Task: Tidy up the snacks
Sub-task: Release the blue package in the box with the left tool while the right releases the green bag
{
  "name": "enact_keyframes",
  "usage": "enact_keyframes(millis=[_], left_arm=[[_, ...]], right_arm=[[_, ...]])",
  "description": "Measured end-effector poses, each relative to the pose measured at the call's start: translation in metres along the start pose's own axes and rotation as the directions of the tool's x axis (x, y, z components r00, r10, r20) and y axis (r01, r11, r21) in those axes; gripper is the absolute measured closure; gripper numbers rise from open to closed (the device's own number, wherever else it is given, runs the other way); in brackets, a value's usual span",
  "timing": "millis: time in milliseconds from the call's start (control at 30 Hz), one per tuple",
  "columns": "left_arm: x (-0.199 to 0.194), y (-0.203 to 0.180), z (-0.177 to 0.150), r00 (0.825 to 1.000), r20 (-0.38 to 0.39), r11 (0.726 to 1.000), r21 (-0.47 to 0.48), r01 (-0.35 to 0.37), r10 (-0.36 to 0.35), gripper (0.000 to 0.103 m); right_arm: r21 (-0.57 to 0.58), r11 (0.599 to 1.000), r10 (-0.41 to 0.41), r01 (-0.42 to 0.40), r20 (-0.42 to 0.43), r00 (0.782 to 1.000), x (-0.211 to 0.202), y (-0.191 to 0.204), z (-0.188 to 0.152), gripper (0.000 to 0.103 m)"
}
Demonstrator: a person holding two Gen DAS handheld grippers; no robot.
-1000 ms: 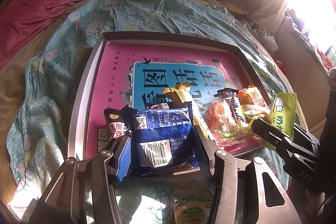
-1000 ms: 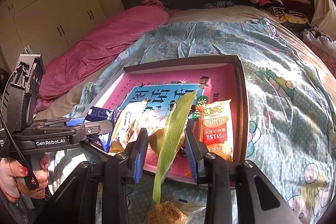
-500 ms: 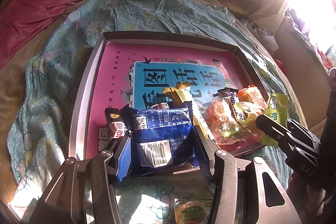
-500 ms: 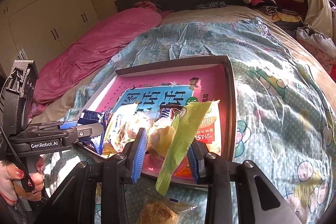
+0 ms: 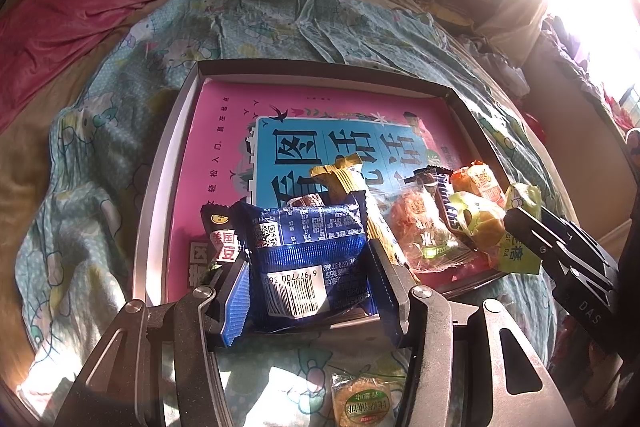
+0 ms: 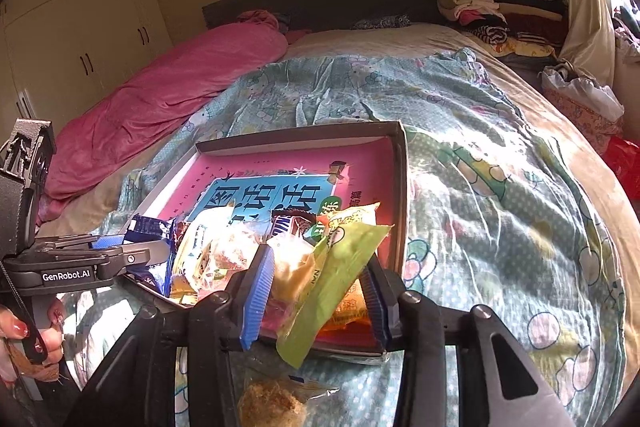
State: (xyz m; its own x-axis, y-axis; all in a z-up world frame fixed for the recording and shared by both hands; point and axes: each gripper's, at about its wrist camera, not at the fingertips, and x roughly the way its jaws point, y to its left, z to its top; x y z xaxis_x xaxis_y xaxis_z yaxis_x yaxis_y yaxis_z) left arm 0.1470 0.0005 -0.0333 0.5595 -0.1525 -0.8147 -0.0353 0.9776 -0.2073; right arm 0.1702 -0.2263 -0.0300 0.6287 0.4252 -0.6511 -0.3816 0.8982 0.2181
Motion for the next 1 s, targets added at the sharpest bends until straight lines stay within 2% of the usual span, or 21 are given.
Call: enact_keyframes(millis=[433,1000], left_arm=[[-0.007,-0.003,-0.001,1.0,0.0,1.0,0.013,0.0,0.0,0.048],[-0.018,-0.009,0.0,1.0,0.019,1.0,0.031,-0.001,0.001,0.043]], right_arm=[[-0.046,0.998,-0.051,0.052,0.004,0.999,-0.008,0.004,-0.004,0.056],[-0.042,0.998,-0.039,0.04,0.021,0.999,-0.011,0.004,-0.004,0.05]])
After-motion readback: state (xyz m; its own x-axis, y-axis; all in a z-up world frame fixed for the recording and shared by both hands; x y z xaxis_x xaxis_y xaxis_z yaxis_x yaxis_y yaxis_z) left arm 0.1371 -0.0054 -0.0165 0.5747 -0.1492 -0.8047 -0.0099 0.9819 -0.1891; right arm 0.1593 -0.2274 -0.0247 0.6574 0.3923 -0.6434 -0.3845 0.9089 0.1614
